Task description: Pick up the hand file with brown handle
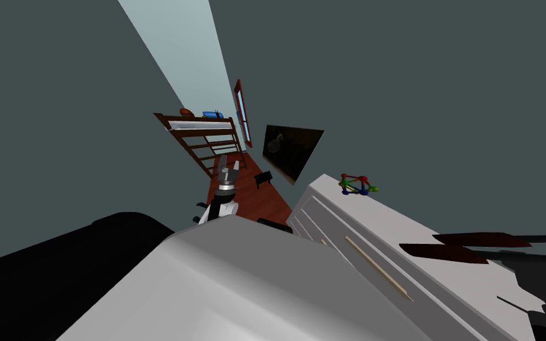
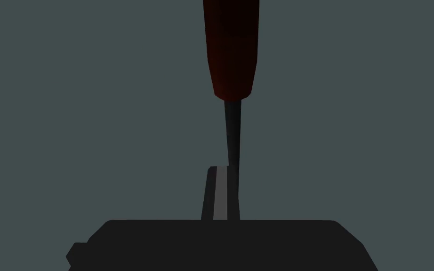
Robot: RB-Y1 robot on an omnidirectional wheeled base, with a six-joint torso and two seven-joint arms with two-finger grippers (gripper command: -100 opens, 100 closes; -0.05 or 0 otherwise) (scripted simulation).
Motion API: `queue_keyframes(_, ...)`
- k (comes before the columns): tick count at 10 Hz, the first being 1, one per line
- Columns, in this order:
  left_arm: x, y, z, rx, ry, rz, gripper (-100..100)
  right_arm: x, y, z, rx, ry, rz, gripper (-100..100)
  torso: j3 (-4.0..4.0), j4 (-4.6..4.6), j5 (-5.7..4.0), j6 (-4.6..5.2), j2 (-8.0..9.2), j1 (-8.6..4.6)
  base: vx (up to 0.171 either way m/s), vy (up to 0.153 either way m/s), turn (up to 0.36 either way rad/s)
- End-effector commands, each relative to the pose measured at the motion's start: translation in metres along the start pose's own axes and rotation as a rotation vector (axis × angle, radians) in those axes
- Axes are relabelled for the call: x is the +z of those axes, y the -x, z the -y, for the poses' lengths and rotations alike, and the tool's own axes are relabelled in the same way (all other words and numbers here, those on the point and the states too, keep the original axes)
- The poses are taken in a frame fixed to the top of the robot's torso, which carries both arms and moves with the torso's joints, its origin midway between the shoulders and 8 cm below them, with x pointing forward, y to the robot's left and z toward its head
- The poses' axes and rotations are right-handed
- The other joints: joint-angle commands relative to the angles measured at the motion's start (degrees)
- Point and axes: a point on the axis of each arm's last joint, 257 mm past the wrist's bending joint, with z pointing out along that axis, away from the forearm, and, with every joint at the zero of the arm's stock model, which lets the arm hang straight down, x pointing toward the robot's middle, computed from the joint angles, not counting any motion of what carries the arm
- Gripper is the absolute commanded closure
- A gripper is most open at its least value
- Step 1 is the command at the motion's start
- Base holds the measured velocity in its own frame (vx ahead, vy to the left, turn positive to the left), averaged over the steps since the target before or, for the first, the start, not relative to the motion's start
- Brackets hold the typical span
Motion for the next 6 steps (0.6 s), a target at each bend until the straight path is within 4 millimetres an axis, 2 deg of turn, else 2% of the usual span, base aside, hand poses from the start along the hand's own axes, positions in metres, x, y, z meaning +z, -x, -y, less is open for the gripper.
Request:
queue_keyframes(1, 0.0, 0.0, 0.0, 0.0, 0.0, 0.0, 0, 0.0, 0.0, 0.0, 0.0, 0.0, 0.0, 100, 0.0, 0.0, 0.0, 0.0, 0.0, 0.0, 0.0, 0.0, 0.0)
queue_keyframes(2, 0.0, 0.0, 0.0, 0.0, 0.0, 0.0, 0, 0.0, 0.0, 0.0, 0.0, 0.0, 0.0, 0, -0.01, 0.0, 0.0, 0.0, -0.01, 0.0, 0.0, 0.0, 0.0)
queue_keyframes(3, 0.0, 0.0, 0.0, 0.0, 0.0, 0.0, 0, -0.001, -0.001, 0.013, -0.021, -0.031, -0.009, -100, -0.01, 0.0, 0.0, 0.0, -0.01, -0.01, -0.057, 0.1, 0.057)
queue_keyframes(4, 0.0, 0.0, 0.0, 0.0, 0.0, 0.0, 0, -0.001, -0.001, 0.019, -0.031, -0.044, -0.013, -100, 0.08, 0.03, 0.05, 0.0, 0.15, 0.31, -0.113, 0.14, 0.032)
queue_keyframes(6, 0.0, 0.0, 0.0, 0.0, 0.0, 0.0, 0, -0.004, -0.001, 0.048, -0.075, -0.111, -0.029, -100, 0.28, 0.11, 0.13, 0.01, 0.48, 0.57, -0.137, 0.156, 0.062)
